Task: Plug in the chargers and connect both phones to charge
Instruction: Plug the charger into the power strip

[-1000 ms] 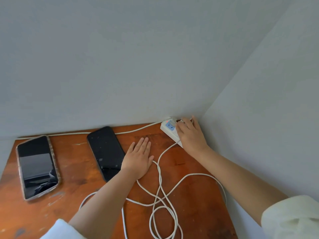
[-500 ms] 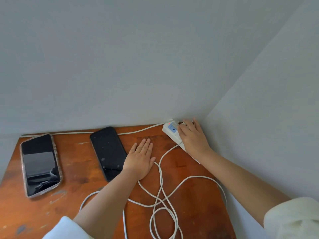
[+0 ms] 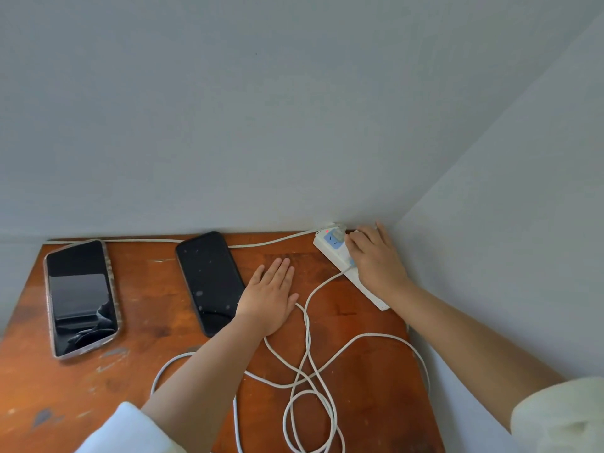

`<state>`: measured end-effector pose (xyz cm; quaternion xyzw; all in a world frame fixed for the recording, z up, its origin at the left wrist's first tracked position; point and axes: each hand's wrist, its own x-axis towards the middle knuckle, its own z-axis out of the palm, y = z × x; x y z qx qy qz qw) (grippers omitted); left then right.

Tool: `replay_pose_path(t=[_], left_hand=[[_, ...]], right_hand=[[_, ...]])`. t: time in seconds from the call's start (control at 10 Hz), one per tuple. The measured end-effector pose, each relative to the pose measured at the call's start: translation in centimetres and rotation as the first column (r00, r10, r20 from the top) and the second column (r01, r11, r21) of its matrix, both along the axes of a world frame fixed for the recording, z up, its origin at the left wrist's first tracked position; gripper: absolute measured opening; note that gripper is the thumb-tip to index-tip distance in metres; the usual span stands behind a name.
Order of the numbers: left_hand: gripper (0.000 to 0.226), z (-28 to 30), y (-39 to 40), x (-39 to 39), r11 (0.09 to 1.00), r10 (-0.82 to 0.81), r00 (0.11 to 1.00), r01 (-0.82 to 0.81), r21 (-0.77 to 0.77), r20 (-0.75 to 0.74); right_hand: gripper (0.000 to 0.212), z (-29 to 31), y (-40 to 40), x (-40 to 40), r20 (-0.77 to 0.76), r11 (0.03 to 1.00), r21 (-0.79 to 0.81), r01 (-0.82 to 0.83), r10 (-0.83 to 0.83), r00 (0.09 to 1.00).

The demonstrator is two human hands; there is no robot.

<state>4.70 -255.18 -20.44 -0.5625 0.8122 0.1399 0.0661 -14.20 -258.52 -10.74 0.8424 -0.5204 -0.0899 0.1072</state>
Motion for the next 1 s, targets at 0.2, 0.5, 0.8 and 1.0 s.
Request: replay_pose_path(t=[0.2,0.5,0.8,1.0], left_hand=[[0.058,0.1,-0.2,0.1,1.000,-0.001,1.000,0.001,0.000,0.007],[0.056,2.2,0.3,0.9,0.997,-0.014,0.996,0.021,0.073,-0.084],[0.056,2.9,7.6,10.3,0.994,0.096,0.987,-0.102,-0.038,-0.127],[0.063,2.1,12.3,13.3,0.976,0.212,0.976,-0.209,0.064,-0.052]], right_hand=[[0.056,-1.0,-0.3,-0.3,0.002,0.996,0.079,0.036,-0.036,0.999],[0.055,-1.2,0.2,0.3,-0.045,0.993,0.074,0.088,-0.085,0.995],[0.034,-3.5,10.1,3.0,0.508,0.995,0.032,0.091,-0.095,0.856],[0.043,-5.3,16.6,5.0,0.452,0.967,0.236,0.091,-0.192,0.871]])
